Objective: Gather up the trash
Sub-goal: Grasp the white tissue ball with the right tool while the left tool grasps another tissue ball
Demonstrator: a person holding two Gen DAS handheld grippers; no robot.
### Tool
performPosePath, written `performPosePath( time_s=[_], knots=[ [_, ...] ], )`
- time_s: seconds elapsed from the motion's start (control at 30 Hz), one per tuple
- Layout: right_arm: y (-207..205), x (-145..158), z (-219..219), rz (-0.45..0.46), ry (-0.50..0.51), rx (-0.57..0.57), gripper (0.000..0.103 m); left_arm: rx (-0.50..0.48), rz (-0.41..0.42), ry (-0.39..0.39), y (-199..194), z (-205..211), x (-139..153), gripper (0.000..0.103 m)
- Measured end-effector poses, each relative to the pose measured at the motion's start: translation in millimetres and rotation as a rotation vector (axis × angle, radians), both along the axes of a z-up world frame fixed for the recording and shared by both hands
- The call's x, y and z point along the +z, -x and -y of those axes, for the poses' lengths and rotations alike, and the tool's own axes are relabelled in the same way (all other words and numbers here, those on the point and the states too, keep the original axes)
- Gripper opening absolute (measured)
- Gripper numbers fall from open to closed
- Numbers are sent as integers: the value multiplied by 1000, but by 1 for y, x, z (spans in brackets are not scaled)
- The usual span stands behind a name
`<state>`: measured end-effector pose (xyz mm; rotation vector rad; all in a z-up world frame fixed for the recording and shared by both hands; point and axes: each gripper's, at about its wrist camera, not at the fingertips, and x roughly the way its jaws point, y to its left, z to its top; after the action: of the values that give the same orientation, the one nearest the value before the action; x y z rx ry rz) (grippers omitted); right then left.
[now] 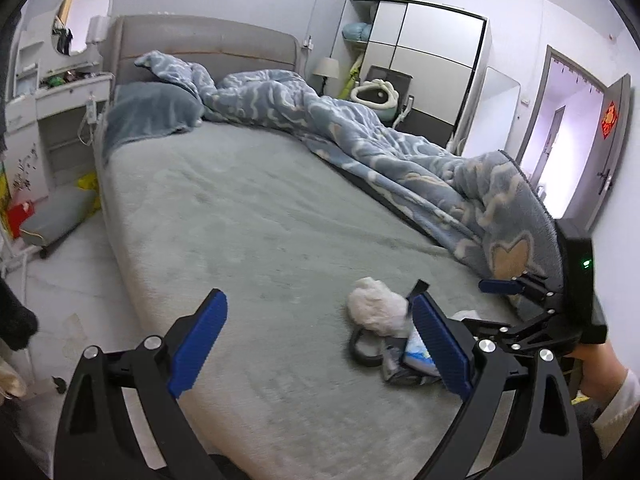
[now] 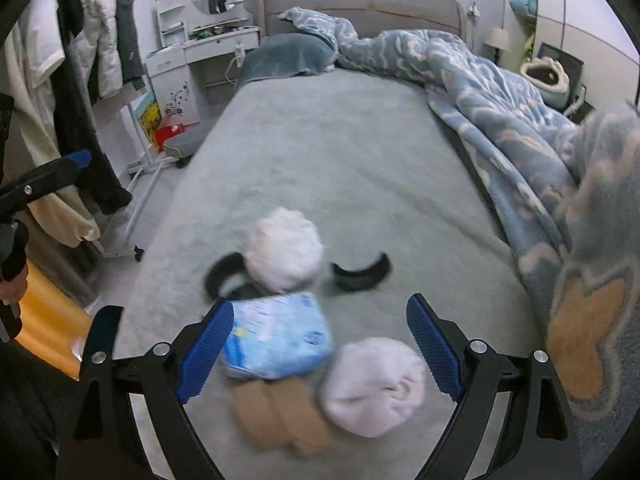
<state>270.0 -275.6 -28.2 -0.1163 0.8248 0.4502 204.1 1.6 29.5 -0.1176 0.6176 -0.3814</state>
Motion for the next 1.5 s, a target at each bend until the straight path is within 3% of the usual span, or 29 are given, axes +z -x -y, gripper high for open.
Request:
performPosePath(
  time_s=[0.2,0.67,0.93,1.03,1.13,1.5],
  knots=[
    [-6,-22,25,-56,16,-15,89,-11,-31,40,-18,20,-5,95],
    [-18,-52,37,-148,-8,47,89,-58,-112,7,-46,74,-35,95],
    [-18,-56,43,-206,-111,92,66,-73,-180,-21,-62,96,-60,95],
    [-15,-53,47,-191,-123,93,56,-70,-194,-27,-66,101,-67,95],
    [-9,-47,50,-157,-116,97,54,-50,-193,-53,-71,104,-74,95],
    [10,-23,60,-3,-97,78,52,-23,-231,6,-87,103,-86,95]
  ],
)
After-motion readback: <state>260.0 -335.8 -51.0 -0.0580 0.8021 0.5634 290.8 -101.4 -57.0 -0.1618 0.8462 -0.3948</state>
